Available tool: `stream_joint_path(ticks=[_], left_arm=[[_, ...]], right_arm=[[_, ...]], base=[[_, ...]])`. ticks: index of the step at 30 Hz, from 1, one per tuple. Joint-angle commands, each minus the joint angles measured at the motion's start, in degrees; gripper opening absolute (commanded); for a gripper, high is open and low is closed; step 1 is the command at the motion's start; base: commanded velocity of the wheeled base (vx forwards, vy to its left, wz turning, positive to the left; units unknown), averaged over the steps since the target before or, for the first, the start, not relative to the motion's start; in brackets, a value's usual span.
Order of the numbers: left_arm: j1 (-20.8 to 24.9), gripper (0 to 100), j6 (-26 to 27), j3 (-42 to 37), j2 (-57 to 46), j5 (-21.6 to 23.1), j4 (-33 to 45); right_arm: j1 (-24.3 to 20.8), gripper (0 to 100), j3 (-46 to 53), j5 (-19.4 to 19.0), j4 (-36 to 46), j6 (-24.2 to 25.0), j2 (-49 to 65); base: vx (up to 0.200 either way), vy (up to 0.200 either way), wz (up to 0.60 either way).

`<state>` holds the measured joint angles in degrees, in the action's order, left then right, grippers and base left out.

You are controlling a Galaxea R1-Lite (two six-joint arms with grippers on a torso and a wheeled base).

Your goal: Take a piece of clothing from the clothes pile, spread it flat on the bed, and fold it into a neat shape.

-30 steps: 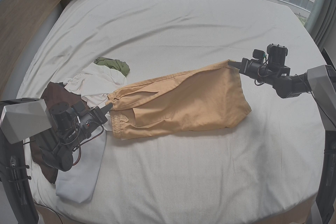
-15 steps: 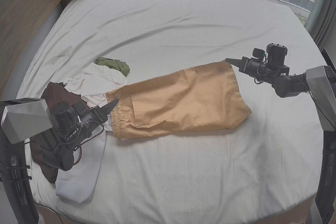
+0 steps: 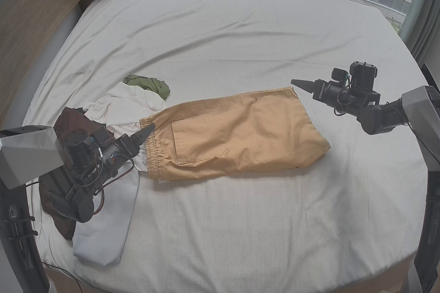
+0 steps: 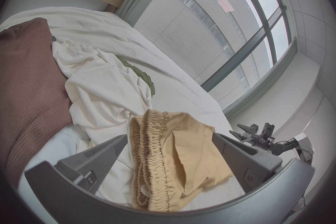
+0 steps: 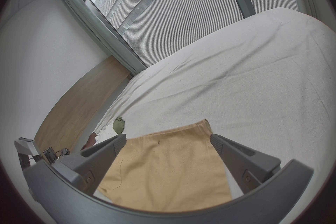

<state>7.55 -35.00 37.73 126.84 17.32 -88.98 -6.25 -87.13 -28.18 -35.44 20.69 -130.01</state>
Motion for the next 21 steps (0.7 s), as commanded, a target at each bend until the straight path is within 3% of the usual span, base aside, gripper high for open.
stream_joint_path(ticks=[1,6,11,15,21], left_arm=[[1.7,100,-0.6,-2.9,-4.9,0.6,0.0],[2.9,100,-0.1,-5.7,-7.0,1.7,-0.1],[3.4,100,0.5,-7.1,-9.0,2.8,0.0],[3.5,100,1.5,-8.5,-10.5,3.3,0.0],[4.0,100,6.1,-10.6,-9.9,5.1,0.0]], right_arm=[[-0.3,100,15.3,-0.6,-7.4,0.6,9.9],[-0.3,100,31.7,-2.4,-23.1,3.7,13.7],[-0.1,100,41.4,-2.6,-36.0,7.7,13.6],[0.0,100,44.7,-2.9,-40.2,9.2,12.8],[-0.1,100,46.7,-3.0,-39.7,9.1,11.5]], base=[[0.0,0.0,0.0],[0.0,0.0,0.0],[0.0,0.0,0.0],[0.0,0.0,0.0],[0.0,0.0,0.0]])
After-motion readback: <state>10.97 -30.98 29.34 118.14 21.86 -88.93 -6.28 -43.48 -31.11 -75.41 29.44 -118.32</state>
